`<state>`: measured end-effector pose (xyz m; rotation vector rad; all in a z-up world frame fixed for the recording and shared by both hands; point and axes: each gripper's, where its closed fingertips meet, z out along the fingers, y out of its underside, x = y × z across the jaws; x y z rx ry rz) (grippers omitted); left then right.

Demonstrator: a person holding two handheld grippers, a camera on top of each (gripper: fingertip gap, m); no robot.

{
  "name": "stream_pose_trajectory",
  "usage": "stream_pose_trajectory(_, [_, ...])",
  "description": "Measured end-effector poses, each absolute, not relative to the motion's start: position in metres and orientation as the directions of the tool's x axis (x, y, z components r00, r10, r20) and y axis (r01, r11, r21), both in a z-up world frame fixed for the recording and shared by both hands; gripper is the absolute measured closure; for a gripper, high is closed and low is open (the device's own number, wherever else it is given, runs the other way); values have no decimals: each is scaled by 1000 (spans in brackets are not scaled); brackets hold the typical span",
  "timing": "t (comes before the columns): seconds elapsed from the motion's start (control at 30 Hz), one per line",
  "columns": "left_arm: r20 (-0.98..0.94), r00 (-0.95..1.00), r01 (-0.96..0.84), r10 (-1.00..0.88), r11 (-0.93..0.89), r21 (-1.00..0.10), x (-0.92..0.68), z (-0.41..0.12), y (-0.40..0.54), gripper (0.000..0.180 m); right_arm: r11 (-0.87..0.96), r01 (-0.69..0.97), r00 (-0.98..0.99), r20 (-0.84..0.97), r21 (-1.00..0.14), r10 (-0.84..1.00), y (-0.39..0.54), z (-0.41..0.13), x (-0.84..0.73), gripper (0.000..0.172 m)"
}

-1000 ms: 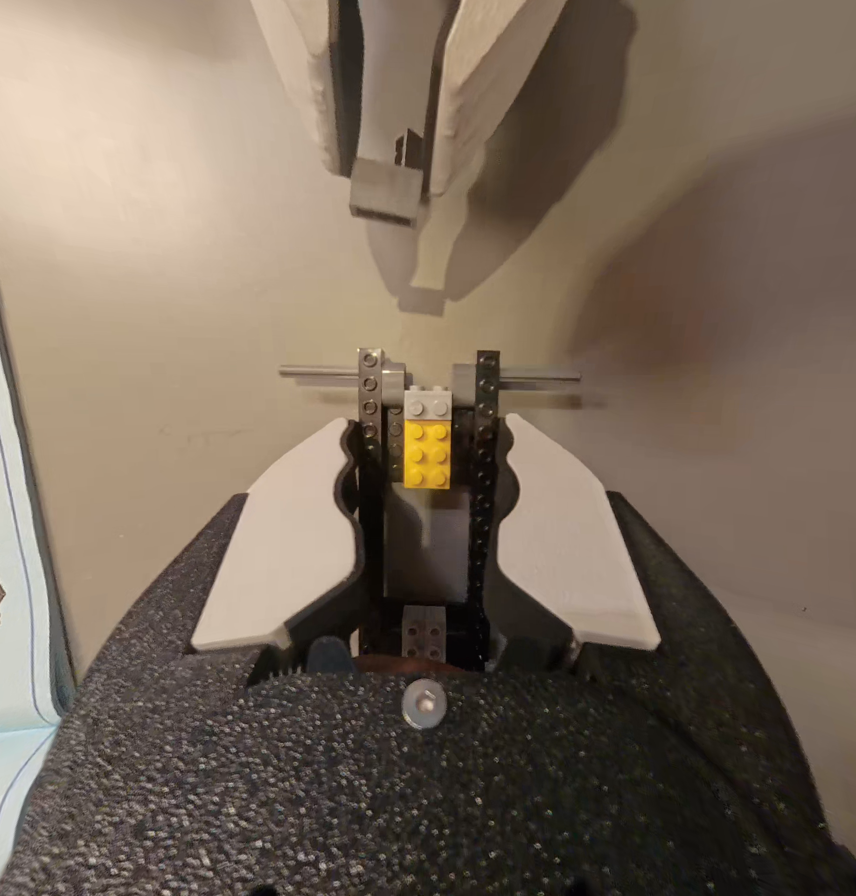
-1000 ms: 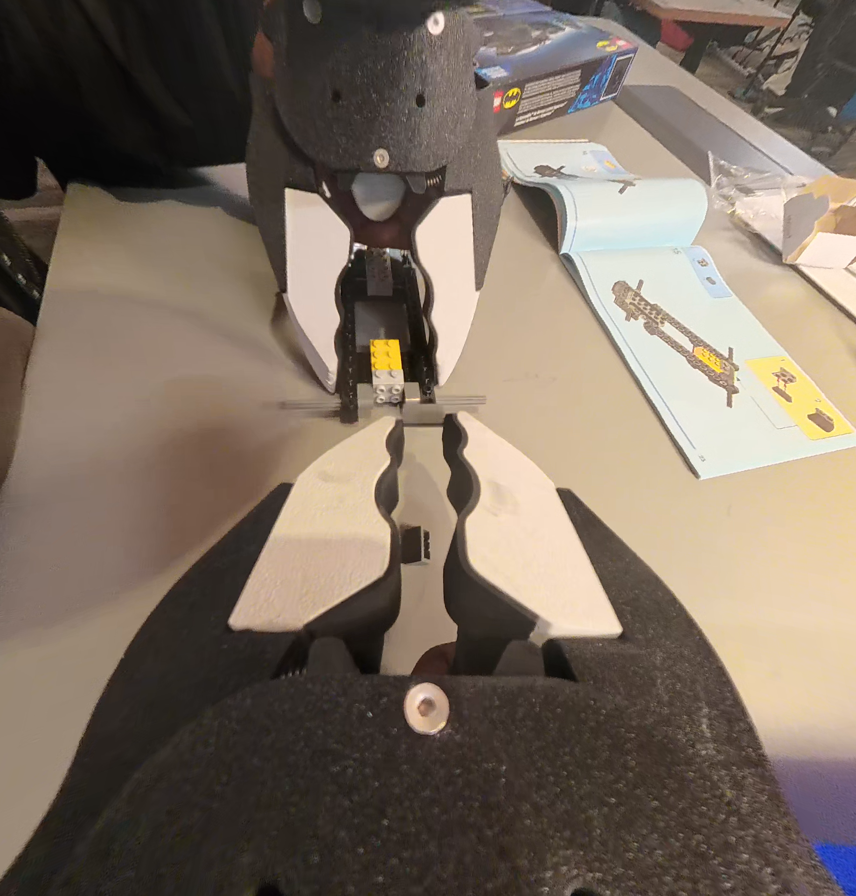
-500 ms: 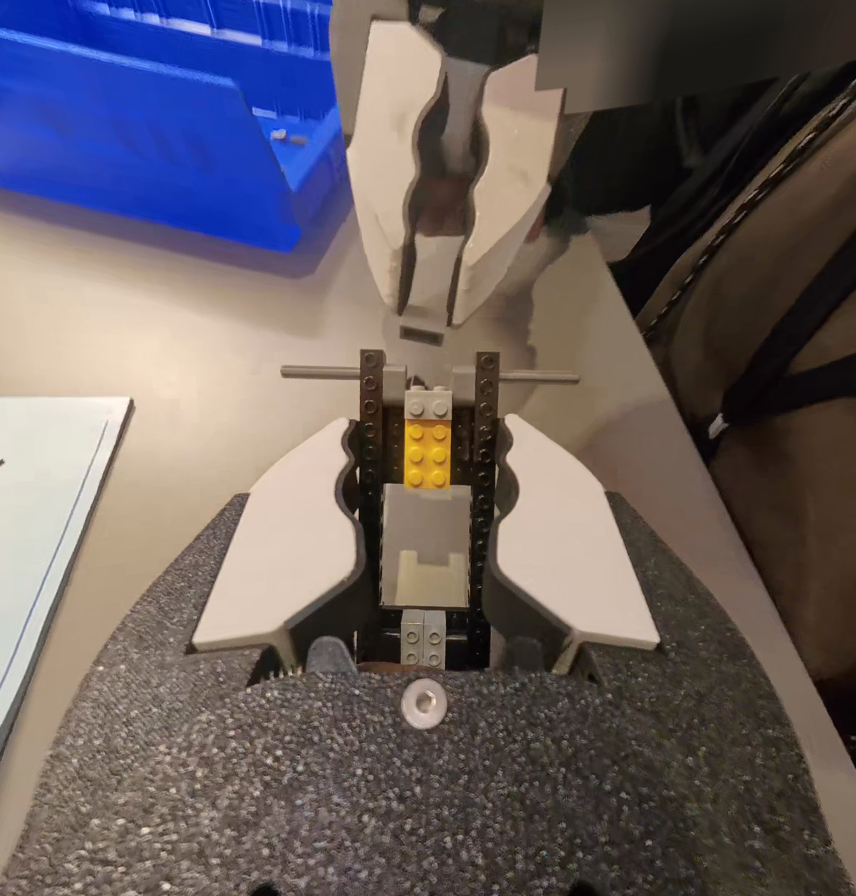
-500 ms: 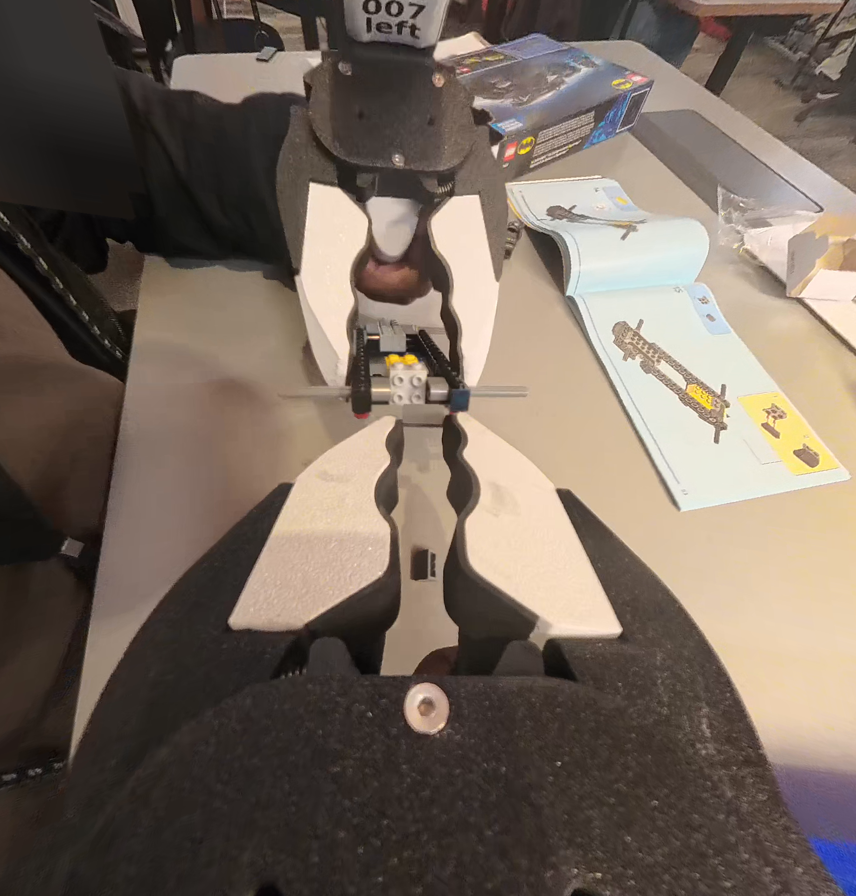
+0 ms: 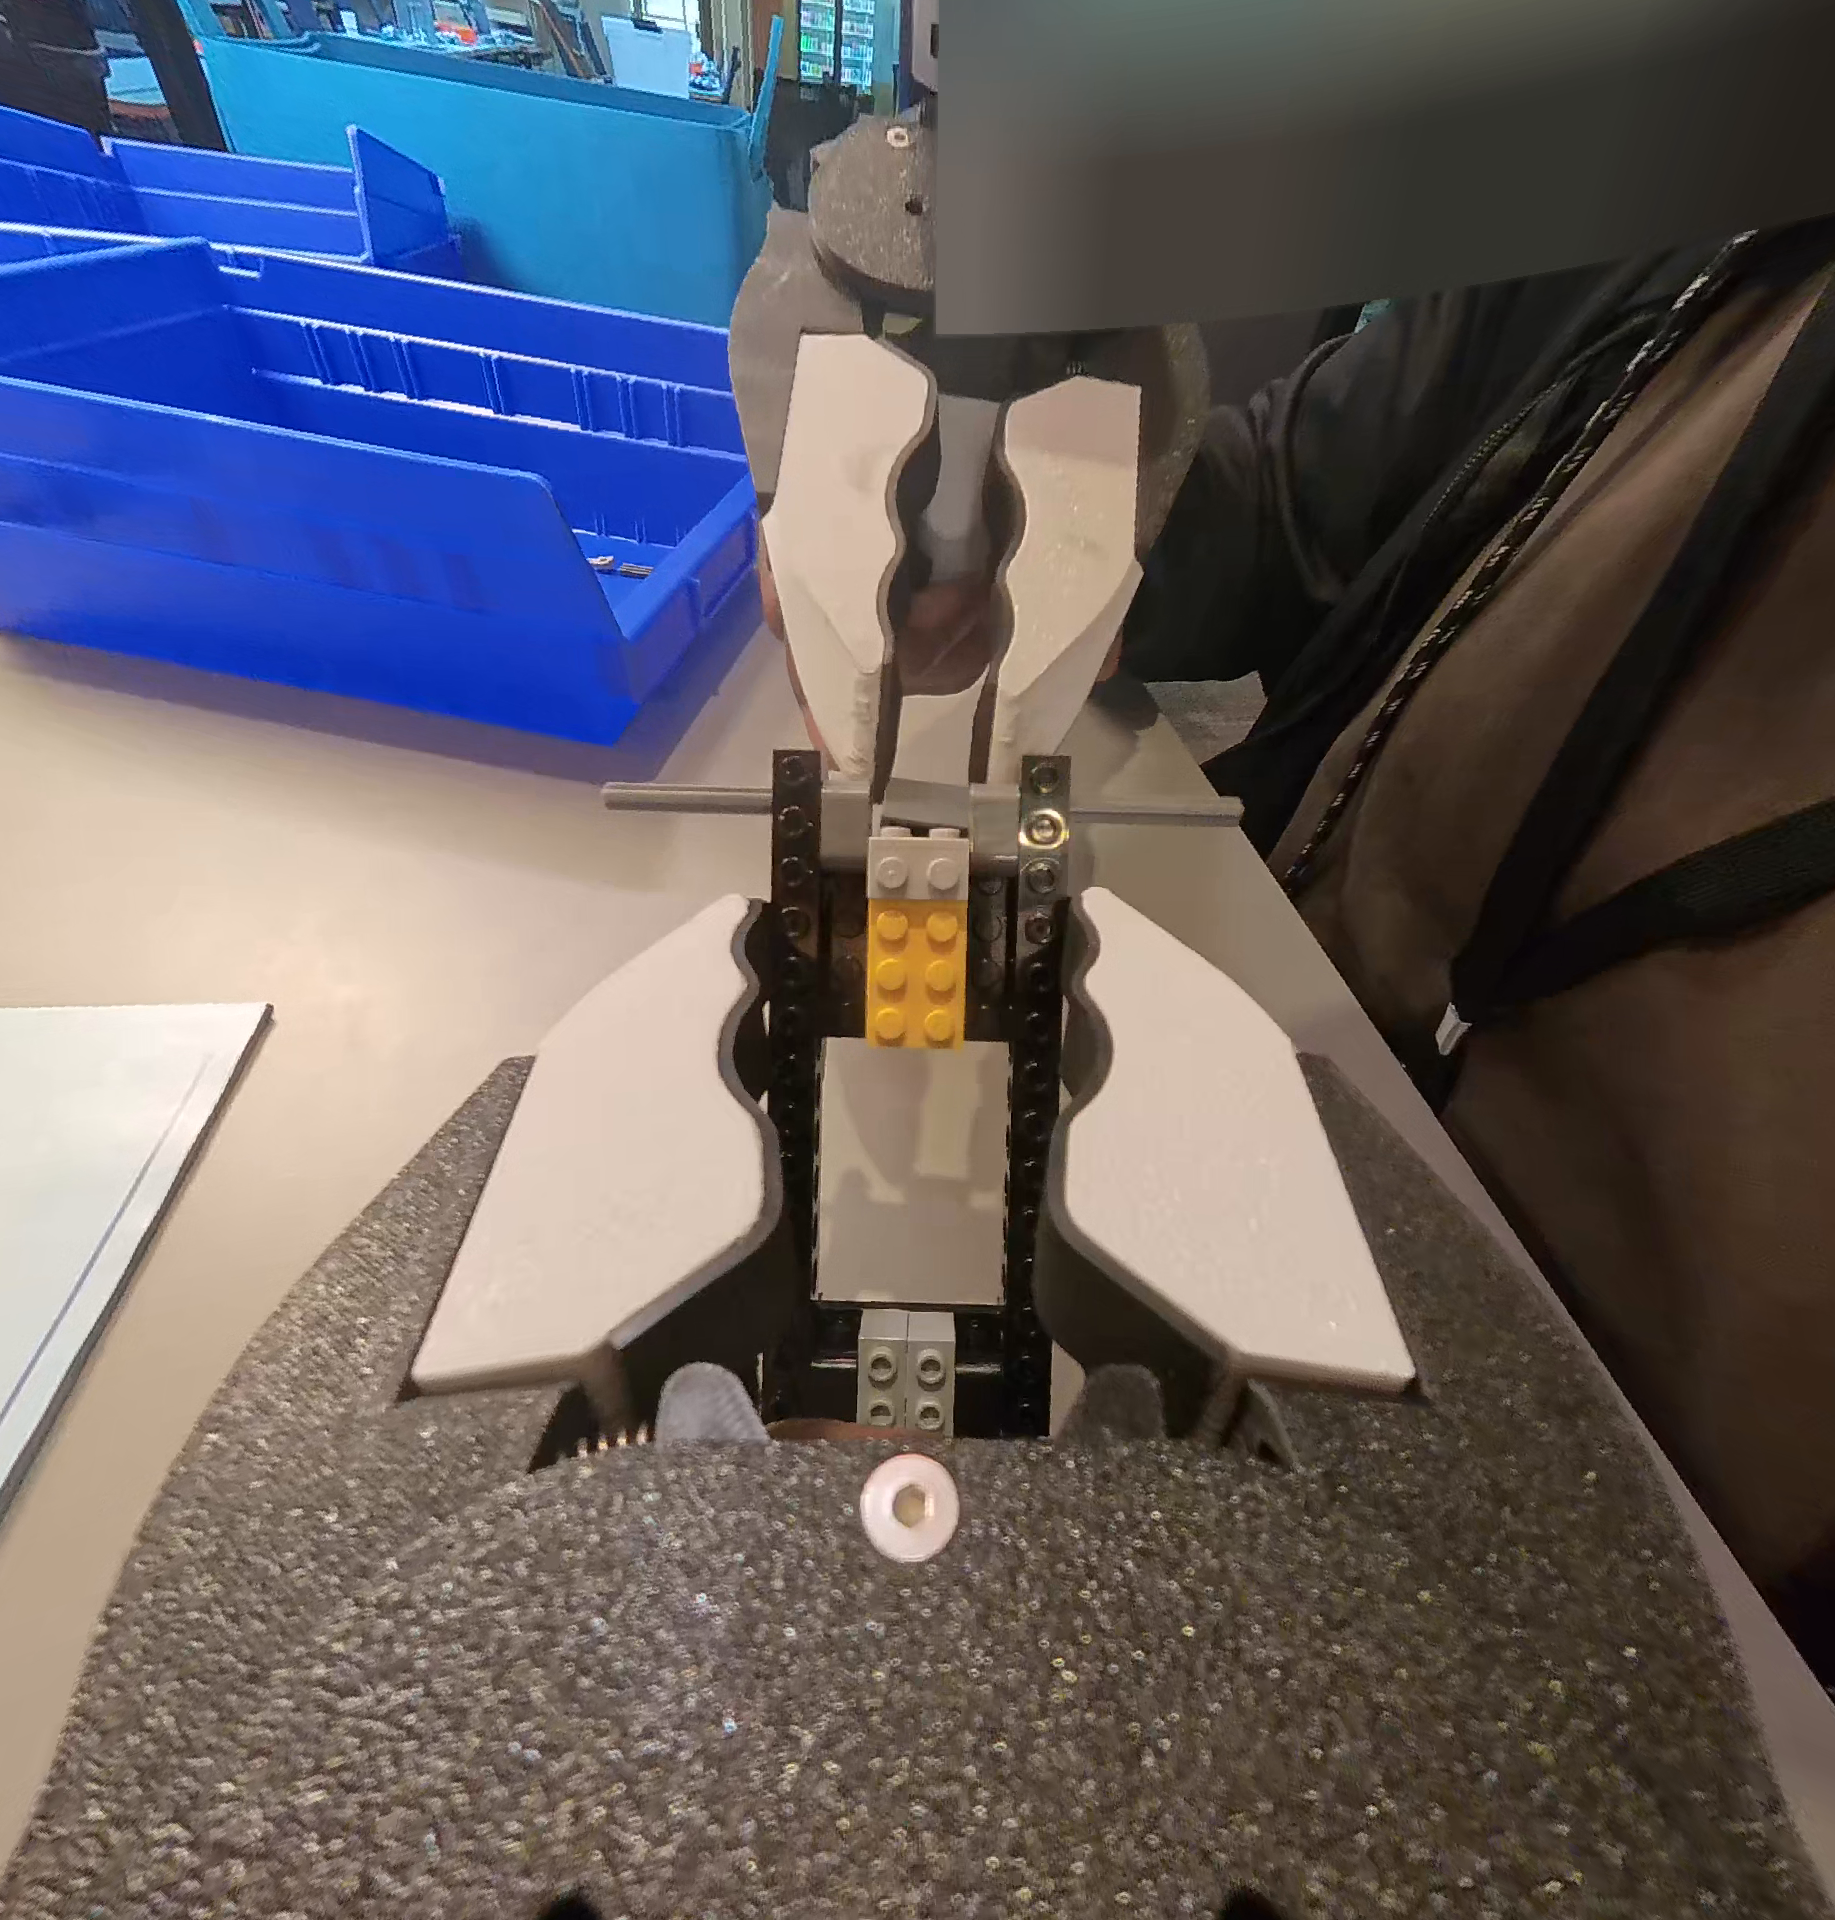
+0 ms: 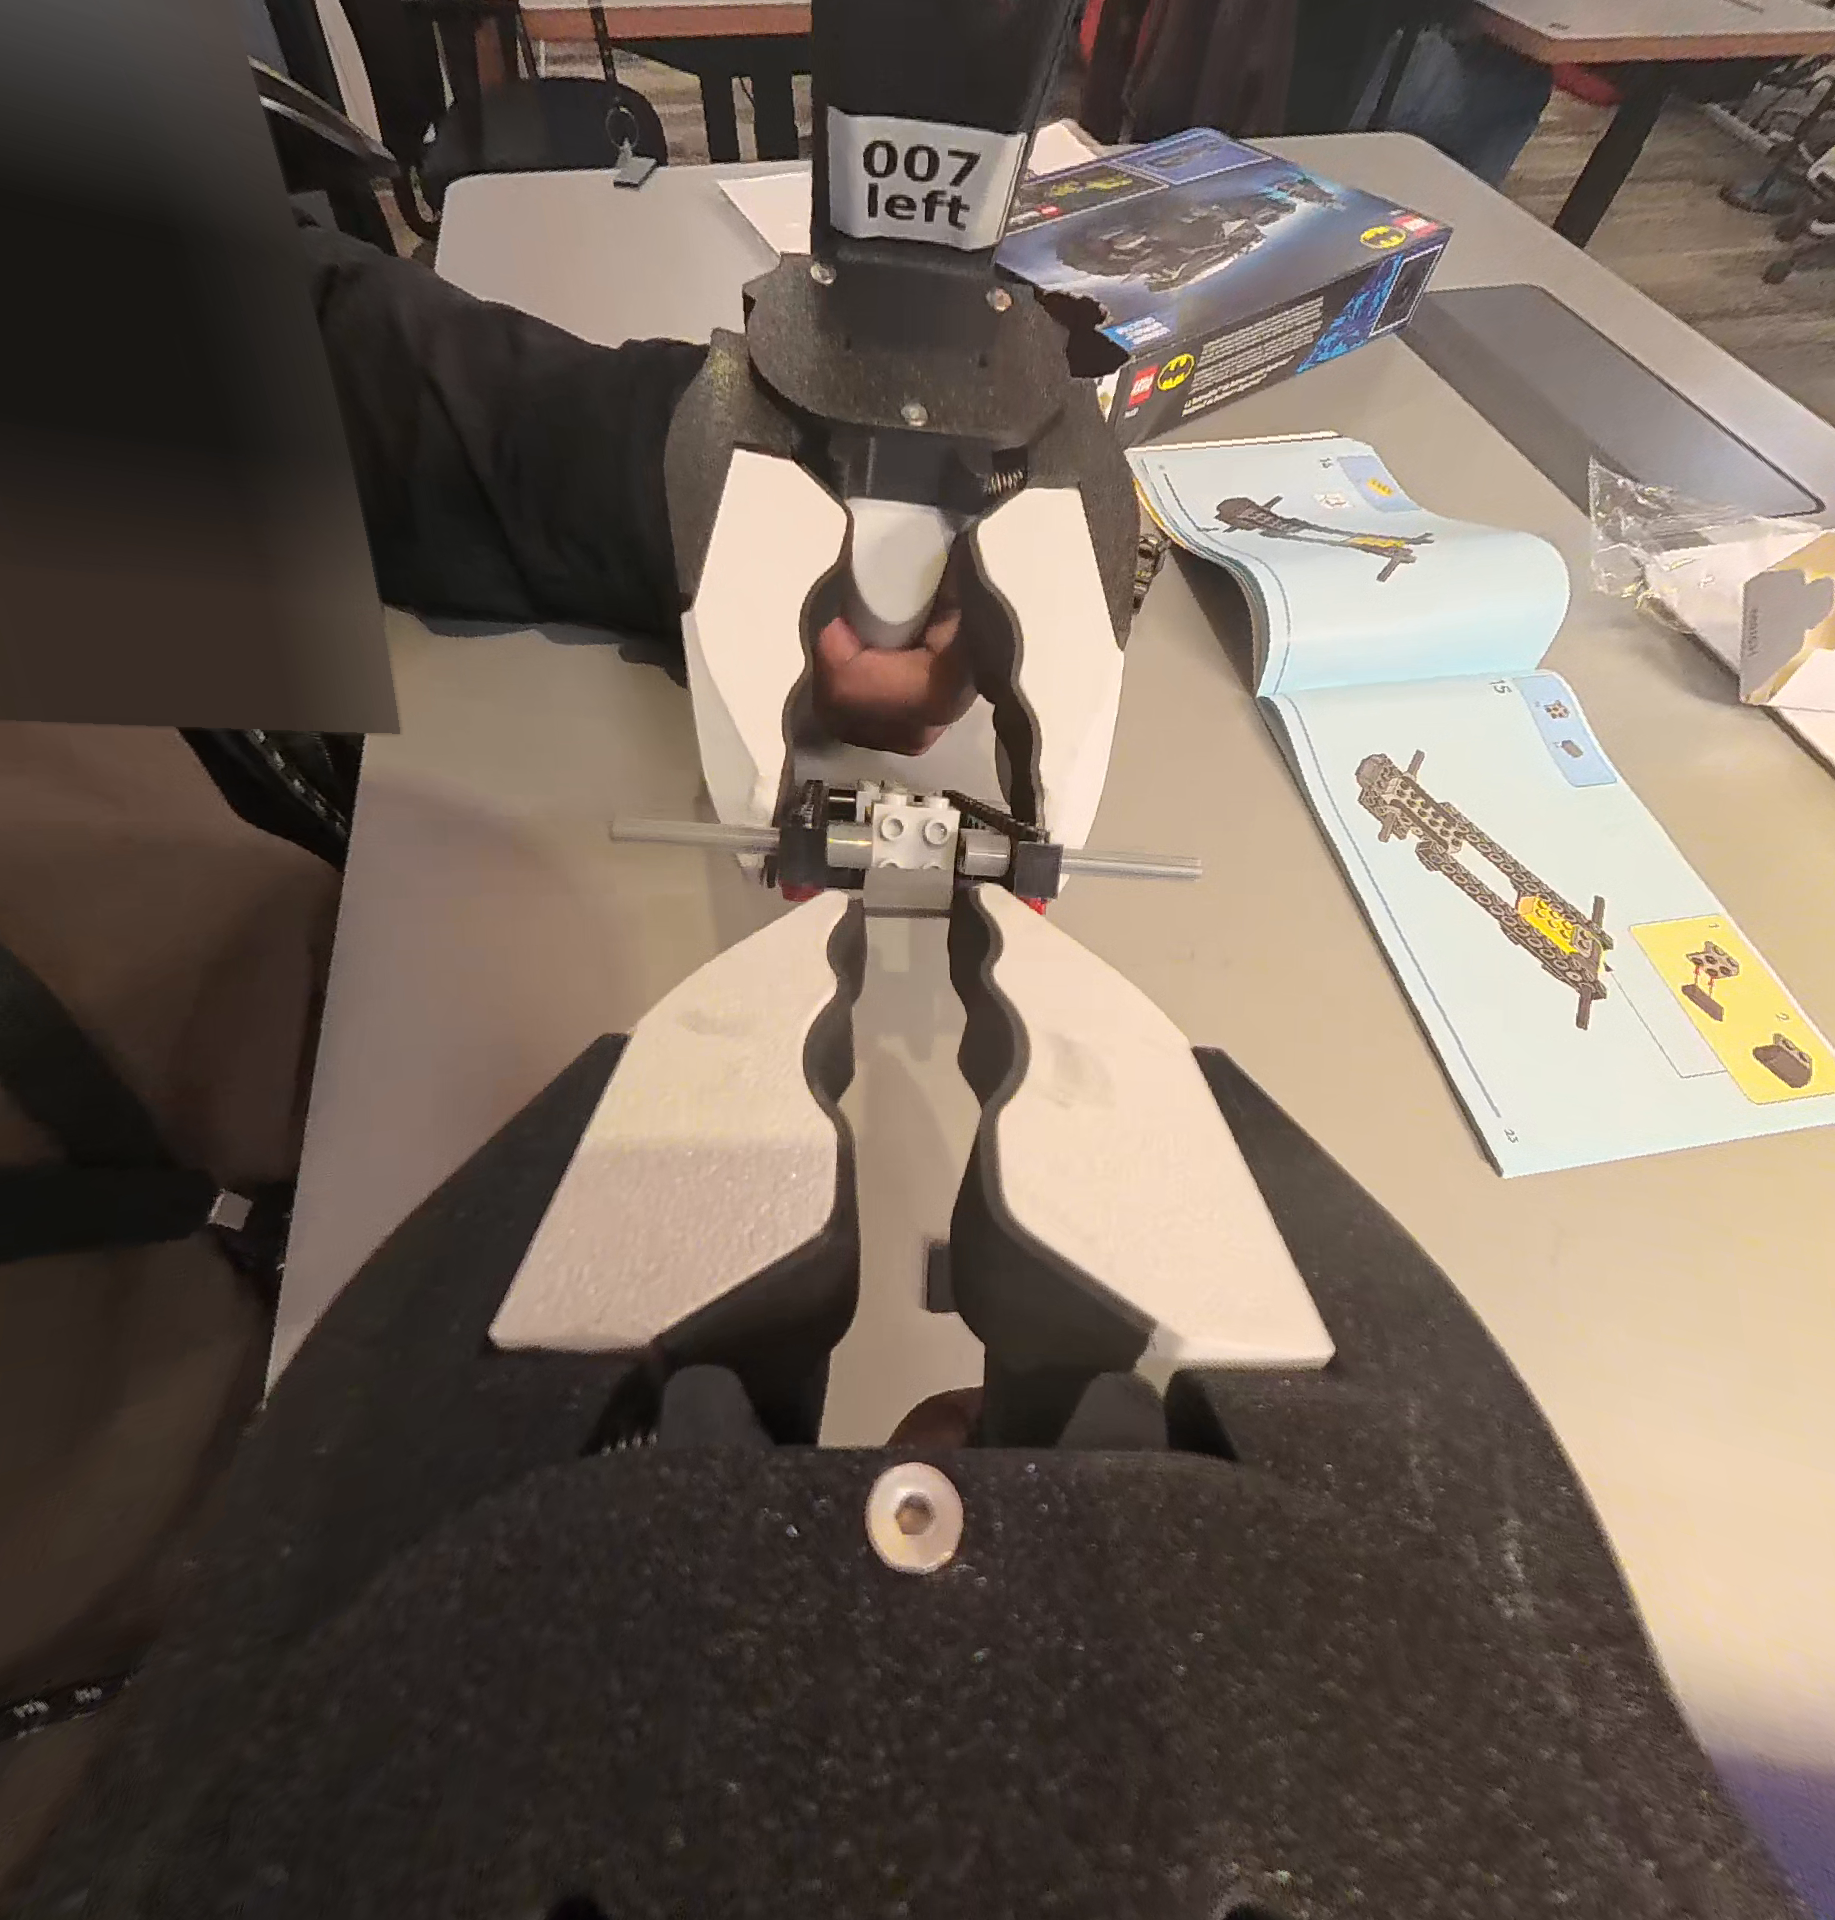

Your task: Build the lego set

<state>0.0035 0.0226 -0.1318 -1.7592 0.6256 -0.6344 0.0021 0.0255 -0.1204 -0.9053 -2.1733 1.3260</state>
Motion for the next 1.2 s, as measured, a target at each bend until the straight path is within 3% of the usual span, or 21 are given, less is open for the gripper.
stream_pose_trajectory(1.2, [173,678,33,-714,-206,-978,4,-120,20,127,24,365,-679,-249,-931,690,21,-107,-3,156])
